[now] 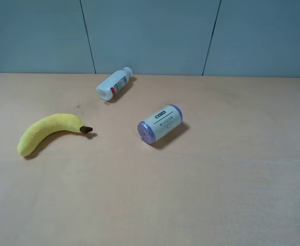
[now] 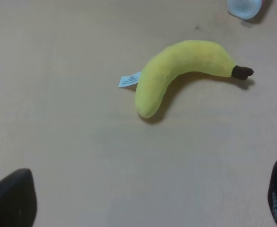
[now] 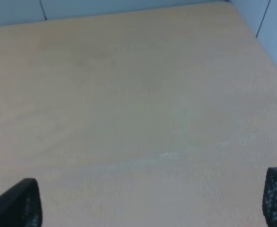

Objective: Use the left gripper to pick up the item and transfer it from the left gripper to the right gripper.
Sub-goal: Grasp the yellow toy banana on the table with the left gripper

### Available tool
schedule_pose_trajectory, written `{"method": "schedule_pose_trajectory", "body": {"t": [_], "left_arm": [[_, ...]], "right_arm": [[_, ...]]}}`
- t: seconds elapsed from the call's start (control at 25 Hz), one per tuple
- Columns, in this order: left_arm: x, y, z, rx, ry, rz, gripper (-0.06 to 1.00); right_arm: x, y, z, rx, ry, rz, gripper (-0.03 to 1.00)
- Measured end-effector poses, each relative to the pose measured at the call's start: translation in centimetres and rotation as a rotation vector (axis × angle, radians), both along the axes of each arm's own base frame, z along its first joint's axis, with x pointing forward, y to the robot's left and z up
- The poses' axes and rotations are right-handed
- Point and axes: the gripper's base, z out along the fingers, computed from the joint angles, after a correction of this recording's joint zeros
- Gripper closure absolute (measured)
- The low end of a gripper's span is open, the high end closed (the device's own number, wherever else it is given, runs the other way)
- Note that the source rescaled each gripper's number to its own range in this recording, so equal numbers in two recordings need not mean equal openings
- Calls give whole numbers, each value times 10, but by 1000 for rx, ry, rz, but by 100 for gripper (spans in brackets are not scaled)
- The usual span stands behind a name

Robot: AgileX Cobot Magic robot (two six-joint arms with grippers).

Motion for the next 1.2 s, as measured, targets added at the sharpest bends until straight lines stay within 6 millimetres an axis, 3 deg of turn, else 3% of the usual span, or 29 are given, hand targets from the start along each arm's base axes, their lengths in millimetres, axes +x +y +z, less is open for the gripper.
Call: {"method": "schedule_pose_trajectory", "body": {"t": [0.6,0.72,0.92,1.08,1.2], "left_arm": [[0,0,0,0,0,0,-3],[3,0,7,1,36,0,-3],[30,-1,37,3,154,1,-3],[68,-2,58,7,306,1,-1],[103,-2,63,33,416,-24,-1]], "right_arm": [[0,0,0,0,0,0,-3],[0,0,0,0,0,0,-3],[0,0,0,0,0,0,-3],[0,0,0,0,0,0,-3],[0,0,0,0,0,0,-3]]}}
